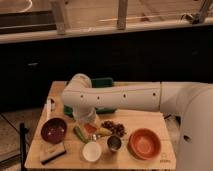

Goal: Place apple in paper cup

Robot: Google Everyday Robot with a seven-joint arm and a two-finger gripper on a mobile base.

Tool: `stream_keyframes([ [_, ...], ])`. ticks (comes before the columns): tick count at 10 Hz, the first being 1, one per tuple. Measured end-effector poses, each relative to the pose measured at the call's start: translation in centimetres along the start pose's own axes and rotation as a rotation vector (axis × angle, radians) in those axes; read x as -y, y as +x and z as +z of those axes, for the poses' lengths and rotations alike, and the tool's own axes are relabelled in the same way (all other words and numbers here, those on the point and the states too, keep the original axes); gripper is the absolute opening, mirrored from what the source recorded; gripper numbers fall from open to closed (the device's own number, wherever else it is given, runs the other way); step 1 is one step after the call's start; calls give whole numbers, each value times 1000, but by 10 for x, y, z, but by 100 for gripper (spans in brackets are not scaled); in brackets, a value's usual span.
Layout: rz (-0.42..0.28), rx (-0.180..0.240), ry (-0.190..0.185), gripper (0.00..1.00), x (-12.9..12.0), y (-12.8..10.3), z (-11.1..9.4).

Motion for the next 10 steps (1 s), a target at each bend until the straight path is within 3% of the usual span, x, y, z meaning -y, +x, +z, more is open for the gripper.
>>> stream_keyframes([
  [10, -110, 55, 42, 7, 8, -7, 3],
])
